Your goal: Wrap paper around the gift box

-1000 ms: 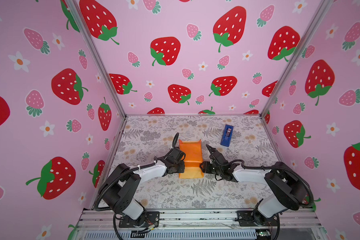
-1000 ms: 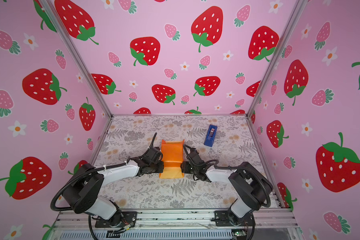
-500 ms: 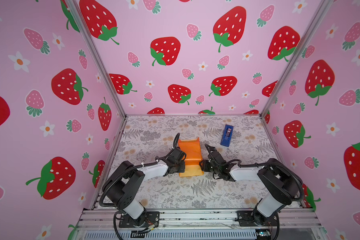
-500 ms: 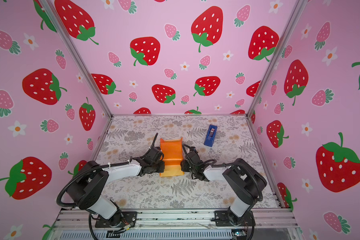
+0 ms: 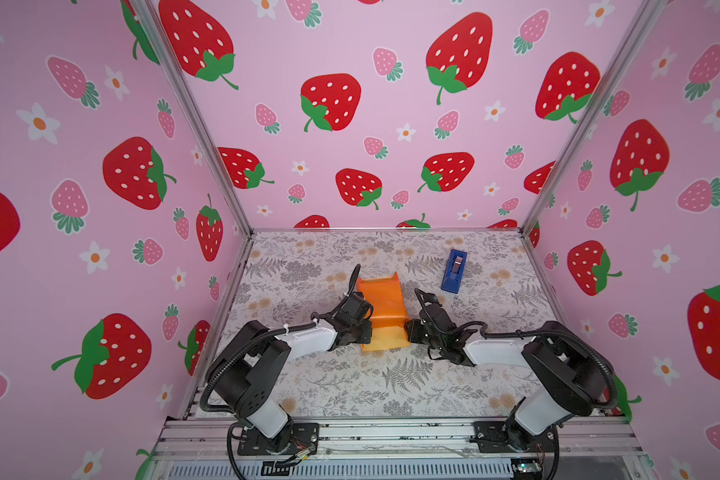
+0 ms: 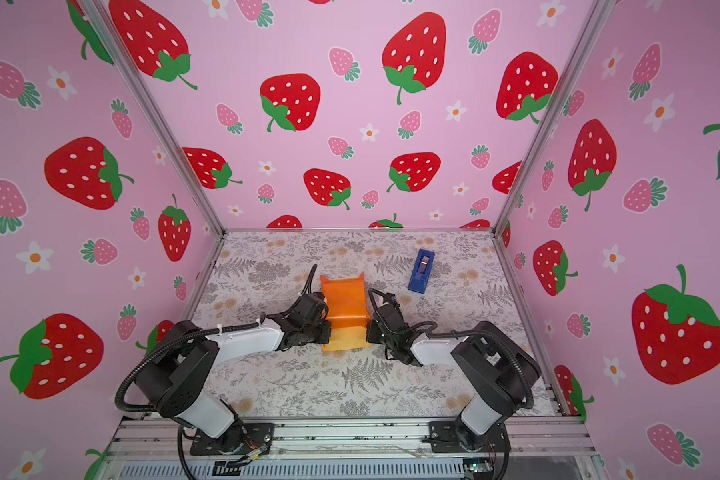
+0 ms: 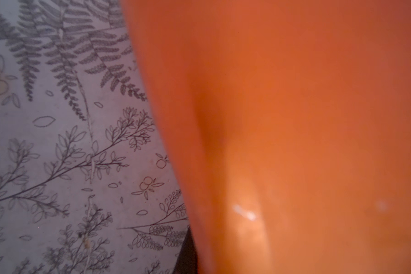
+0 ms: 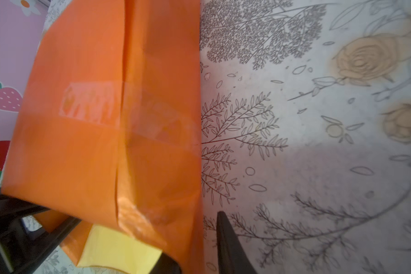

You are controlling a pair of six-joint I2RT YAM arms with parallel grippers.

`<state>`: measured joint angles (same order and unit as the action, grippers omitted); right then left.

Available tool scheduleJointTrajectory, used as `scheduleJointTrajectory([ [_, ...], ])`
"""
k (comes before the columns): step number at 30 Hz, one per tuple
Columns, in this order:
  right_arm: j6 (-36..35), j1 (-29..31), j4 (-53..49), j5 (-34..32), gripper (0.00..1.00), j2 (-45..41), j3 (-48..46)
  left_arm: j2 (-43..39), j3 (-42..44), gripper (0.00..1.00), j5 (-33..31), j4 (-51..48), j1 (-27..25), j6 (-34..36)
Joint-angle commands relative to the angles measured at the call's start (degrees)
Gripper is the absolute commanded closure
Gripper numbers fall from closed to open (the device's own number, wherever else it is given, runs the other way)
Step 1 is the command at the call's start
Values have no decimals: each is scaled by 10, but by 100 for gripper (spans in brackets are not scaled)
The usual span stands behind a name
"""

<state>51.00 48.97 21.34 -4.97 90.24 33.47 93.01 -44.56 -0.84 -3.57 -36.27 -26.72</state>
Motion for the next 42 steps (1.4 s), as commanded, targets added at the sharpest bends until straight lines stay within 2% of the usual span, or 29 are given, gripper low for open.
scheduleJointTrajectory([
  [1,22,-1,-31,-26,72,-37,-19,15,-25,92,18,23,-1,20],
  [6,5,-3,-92,-29,59,-90,-9,8,-14,91,17,22,-1,18],
  [12,-20,-4,-124,1,57,-125,36,-29,6,77,2,9,0,4],
  [19,-47,-23,-103,107,65,-79,111,-80,17,71,-8,1,7,-10],
  [23,-40,-45,-62,195,70,-26,129,-71,7,69,17,5,21,-18],
  [26,-35,-54,-46,220,73,5,134,-58,1,68,27,10,24,-21],
  [35,-33,-61,-44,210,76,37,124,-32,3,69,27,9,25,-32],
  [39,-34,-63,-54,199,76,15,122,-30,1,75,10,-7,25,-28],
  [42,-44,-63,-71,184,72,-17,118,-29,-1,77,8,-11,25,-25],
])
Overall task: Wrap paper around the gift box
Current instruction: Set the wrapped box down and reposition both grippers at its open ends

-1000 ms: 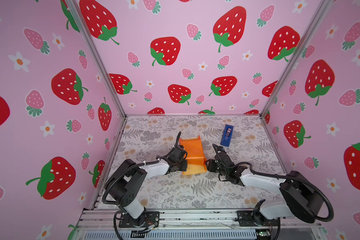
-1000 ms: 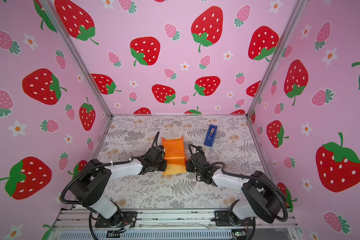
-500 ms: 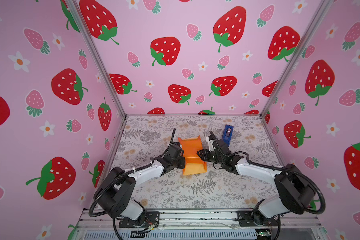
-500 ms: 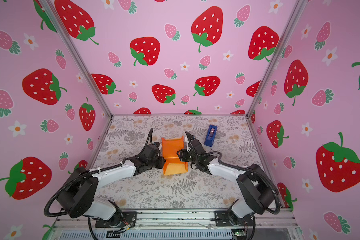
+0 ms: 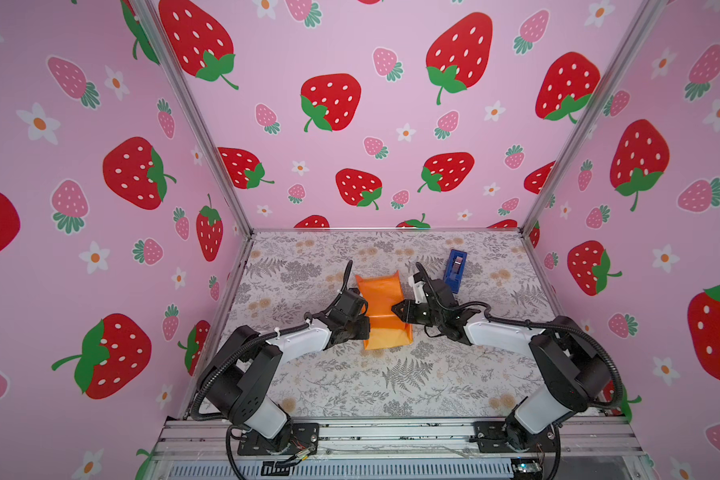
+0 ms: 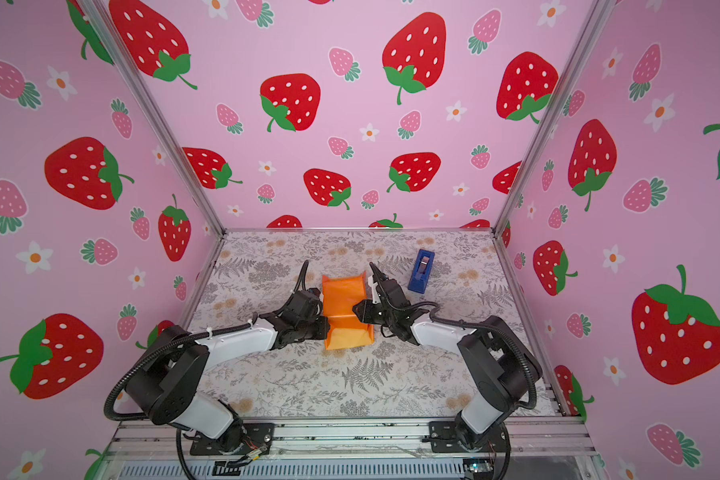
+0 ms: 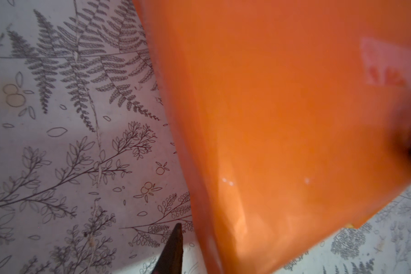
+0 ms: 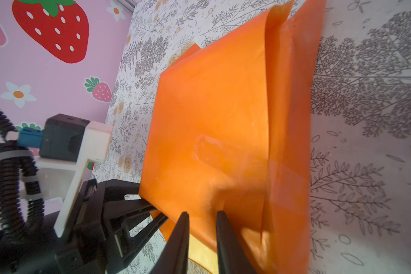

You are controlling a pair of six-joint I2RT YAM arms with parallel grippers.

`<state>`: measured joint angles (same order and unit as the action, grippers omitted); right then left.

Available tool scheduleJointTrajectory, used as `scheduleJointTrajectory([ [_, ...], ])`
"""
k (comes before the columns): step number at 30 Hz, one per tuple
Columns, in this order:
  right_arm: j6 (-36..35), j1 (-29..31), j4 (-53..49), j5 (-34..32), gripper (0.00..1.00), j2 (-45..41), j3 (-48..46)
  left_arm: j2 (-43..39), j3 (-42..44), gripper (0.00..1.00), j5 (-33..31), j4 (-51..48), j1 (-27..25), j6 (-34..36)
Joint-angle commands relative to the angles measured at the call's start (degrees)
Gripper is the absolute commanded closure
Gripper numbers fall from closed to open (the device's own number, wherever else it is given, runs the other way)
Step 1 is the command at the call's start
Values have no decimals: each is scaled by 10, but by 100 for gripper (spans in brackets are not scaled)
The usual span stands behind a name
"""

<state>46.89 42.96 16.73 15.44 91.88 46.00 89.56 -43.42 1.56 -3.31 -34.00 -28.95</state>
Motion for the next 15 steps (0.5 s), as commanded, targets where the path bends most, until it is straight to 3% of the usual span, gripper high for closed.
scheduleJointTrajectory([
  [1,-6,-3,-33,-27,70,-46,-10,7,-14,79,-17,-14,2,-2],
  [6,-8,-3,-51,-65,50,-105,-50,14,-18,83,-16,-17,2,-1],
  [10,-7,-3,-35,-72,42,-118,-93,19,-21,85,-15,-20,2,0],
  [15,-16,-3,19,-29,37,-72,-112,22,-28,85,-11,-25,2,2],
])
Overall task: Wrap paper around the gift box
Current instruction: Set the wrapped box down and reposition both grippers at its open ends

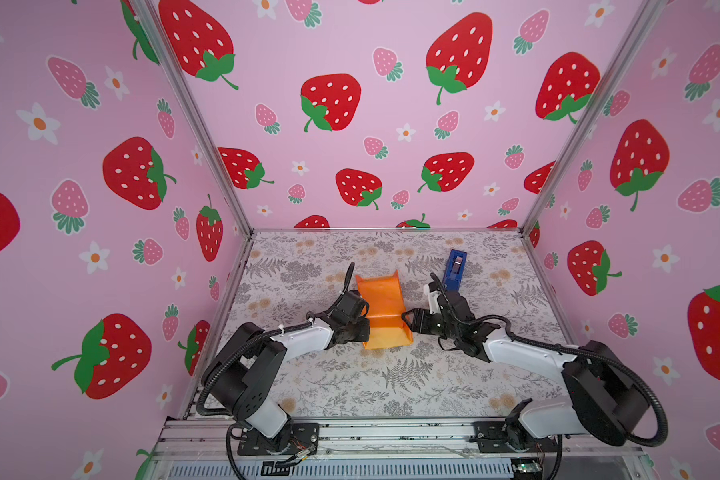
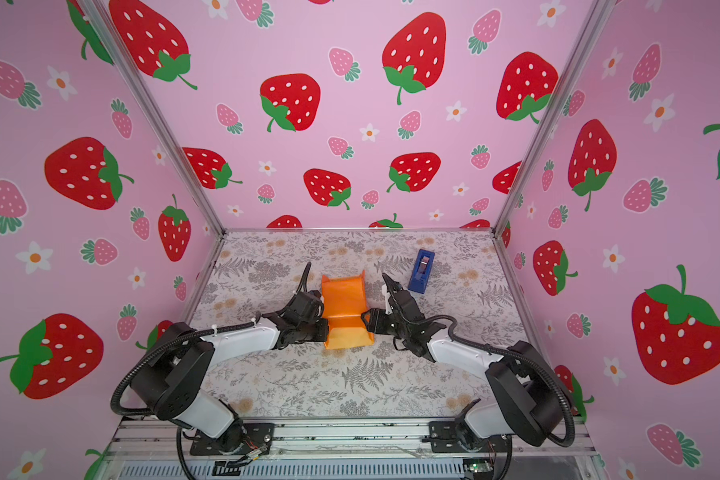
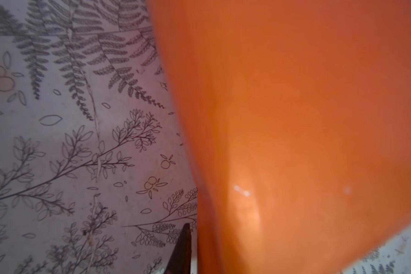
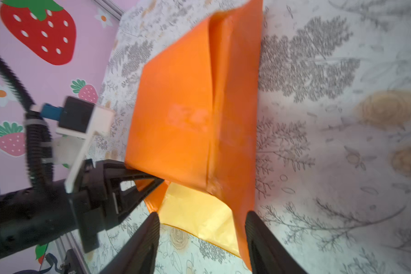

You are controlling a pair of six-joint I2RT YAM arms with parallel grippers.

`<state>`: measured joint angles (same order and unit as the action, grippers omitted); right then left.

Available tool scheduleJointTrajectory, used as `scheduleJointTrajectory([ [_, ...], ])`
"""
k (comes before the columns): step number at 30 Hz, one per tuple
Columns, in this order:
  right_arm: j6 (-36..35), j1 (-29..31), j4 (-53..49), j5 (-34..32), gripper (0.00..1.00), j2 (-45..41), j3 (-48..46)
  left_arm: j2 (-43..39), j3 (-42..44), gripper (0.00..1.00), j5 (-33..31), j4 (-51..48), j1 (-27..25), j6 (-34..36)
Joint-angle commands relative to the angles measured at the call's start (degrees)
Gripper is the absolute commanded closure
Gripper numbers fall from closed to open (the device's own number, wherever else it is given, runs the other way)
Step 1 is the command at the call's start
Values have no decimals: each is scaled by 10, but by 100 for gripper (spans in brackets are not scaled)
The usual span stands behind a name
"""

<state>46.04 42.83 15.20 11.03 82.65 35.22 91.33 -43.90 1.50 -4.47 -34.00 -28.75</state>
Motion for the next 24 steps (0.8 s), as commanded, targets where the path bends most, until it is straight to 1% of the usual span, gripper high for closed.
scheduleJointTrajectory([
  [1,-9,-2,46,20,37,34,-2,5,-25,85,-10,-16,2,1],
  [4,-13,-1,61,13,37,64,12,2,-26,85,-10,-19,2,2],
  [6,-19,-1,61,4,39,85,29,-1,-26,84,-10,-21,2,3],
  [11,-19,-3,68,-17,48,126,54,-10,-27,84,-1,-23,2,9],
  [16,-15,-2,74,-29,59,141,56,-19,-30,81,6,-27,3,16],
  [24,-18,-3,74,-40,67,159,59,-33,-36,76,13,-38,2,28],
])
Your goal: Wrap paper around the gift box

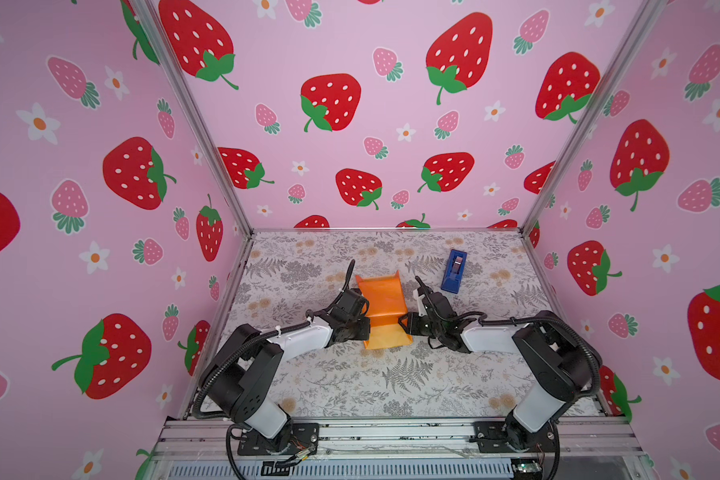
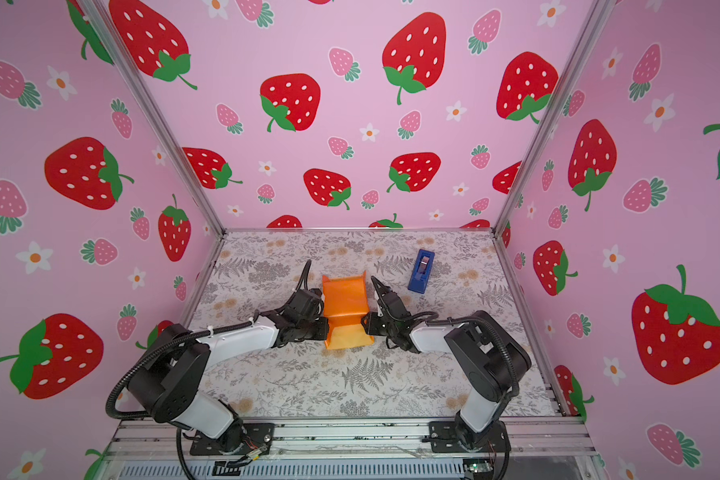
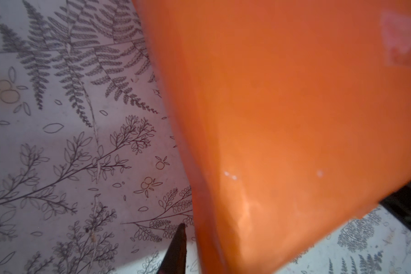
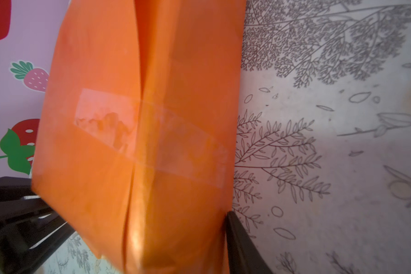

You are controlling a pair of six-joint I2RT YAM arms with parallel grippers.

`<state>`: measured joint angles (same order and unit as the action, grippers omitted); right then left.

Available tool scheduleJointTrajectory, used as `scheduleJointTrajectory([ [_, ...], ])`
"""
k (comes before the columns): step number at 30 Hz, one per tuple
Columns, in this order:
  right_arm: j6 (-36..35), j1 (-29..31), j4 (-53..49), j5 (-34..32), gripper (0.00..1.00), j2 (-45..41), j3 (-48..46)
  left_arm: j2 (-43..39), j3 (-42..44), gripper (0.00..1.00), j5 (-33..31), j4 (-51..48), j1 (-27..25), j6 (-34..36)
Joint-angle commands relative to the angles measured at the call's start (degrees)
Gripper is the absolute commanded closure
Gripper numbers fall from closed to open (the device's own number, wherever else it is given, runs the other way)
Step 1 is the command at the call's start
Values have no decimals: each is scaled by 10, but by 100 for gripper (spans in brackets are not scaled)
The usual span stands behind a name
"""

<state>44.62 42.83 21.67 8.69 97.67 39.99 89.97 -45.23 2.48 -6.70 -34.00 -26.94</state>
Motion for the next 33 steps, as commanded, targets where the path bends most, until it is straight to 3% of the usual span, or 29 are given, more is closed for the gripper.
scheduleJointTrajectory([
  [1,-4,-2,9,-18,68,9,12,-25,-22,75,3,-17,2,15],
  [9,-14,-3,0,-23,76,5,11,-85,-42,62,-21,-78,6,93],
  [17,-17,-7,-5,-20,79,0,8,-105,-75,63,-78,-151,14,226],
  [20,-19,-10,-5,-16,79,-1,8,-99,-54,65,-51,-126,11,292],
  [23,-21,-12,-8,-12,79,-1,10,-93,-34,62,-78,-97,18,258],
  [33,-15,-13,-2,-7,79,5,10,-29,-56,61,-7,-107,25,253],
])
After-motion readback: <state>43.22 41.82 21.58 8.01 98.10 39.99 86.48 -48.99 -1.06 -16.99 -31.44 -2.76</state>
